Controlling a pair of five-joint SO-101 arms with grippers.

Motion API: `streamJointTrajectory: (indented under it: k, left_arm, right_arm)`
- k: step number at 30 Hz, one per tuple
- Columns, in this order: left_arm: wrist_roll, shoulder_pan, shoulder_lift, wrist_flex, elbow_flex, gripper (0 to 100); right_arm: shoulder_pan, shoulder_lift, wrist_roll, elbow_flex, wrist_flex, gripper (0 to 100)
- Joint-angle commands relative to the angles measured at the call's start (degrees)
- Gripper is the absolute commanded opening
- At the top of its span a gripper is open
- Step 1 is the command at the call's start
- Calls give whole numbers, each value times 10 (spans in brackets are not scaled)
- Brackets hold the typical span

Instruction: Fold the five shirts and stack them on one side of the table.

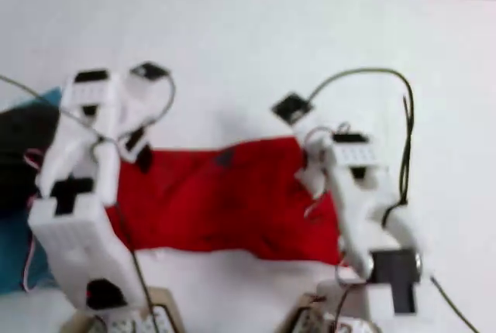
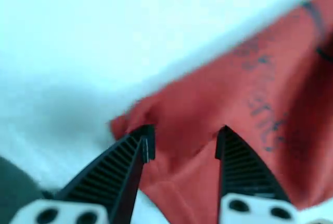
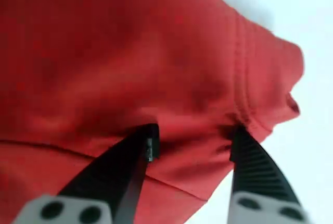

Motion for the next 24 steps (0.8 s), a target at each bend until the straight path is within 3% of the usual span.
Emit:
streamJointTrajectory:
  k: [1, 10, 19, 24]
  left_arm:
    - [3, -36, 41, 1, -70, 213]
    - [40, -47, 164, 86, -247, 214]
    - [45, -15, 178, 211, -465, 214]
    - [47, -24, 127, 212, -445, 214]
  right_arm:
    - [46, 48, 4, -63, 25, 230]
    - [107, 68, 109, -105, 94, 230]
    - [96, 11, 114, -174, 151, 230]
    - [96, -117, 119, -136, 191, 231]
